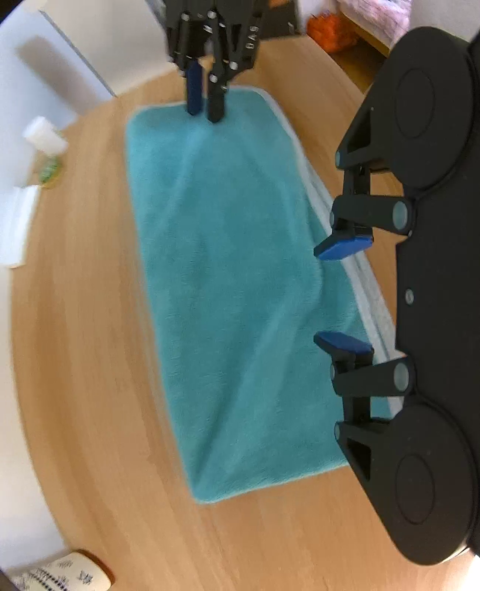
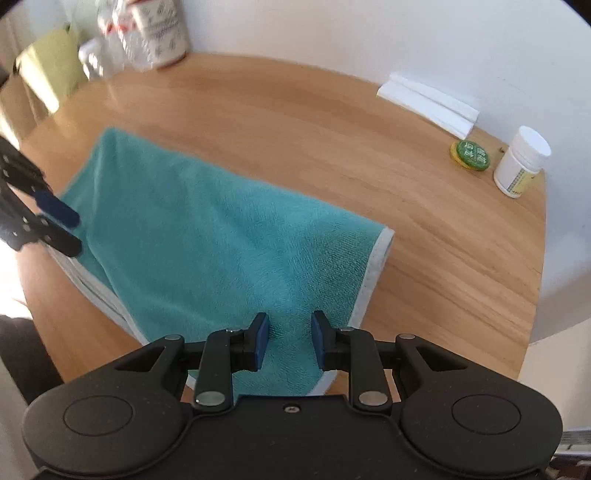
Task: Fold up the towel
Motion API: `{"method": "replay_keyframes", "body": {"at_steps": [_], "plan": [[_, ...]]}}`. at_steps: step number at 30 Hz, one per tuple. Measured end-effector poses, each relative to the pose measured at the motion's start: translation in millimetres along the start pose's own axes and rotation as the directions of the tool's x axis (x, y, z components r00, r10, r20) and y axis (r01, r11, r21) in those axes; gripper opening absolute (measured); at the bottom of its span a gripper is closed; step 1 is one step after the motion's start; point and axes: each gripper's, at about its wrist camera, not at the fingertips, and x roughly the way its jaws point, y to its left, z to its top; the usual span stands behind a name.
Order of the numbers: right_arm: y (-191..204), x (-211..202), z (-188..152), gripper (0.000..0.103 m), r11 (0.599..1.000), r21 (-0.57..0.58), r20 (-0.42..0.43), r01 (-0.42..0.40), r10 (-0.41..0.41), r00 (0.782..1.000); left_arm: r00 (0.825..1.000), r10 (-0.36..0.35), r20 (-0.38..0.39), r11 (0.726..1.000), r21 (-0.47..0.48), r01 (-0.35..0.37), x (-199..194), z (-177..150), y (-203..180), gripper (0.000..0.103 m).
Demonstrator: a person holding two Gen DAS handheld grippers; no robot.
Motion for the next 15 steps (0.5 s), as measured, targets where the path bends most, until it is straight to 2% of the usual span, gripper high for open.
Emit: {"method": "replay_keyframes", "body": {"at_steps": [2,5,9,10,11,15], "plan": [[2,7,4,0.028,1.000,-0.003,0.003,-0.002,0.002,1.000,1.000,0.008,-0.008,1.000,-0.005,-0.008,3,-2,6,0.055],[1,18,6,0.027,0.999,-0.019,-0.021,0.037,-0.037,0.999,0.998,-0.019,-0.058,1.000,-0.018,0.018,16,-8,14,0.054],[-7,20,7,0.026,0.997,-0.017,-0.039,0.071,-0.071,0.997,0.998,-0.046,-0.046,0.998,-0.042,0.044,7,-20,30,0.050],[-9,20,7,0.030,0.997,-0.016,-0.044,0.079,-0.080,0.996,0.998,-0.047,-0.047,0.998,-0.045,0.045,7,-21,32,0.050],[-11,21,7,0.042,0.996,-0.016,-0.048,0.088,-0.089,0.995,0.998,-0.044,-0.053,0.998,-0.045,0.041,6,-23,33,0.050],[-20,23,8,0.040,0.992,-0.014,-0.066,0.122,-0.123,0.990,0.997,-0.019,-0.075,0.998,-0.053,0.015,5,-30,27,0.050]]}}
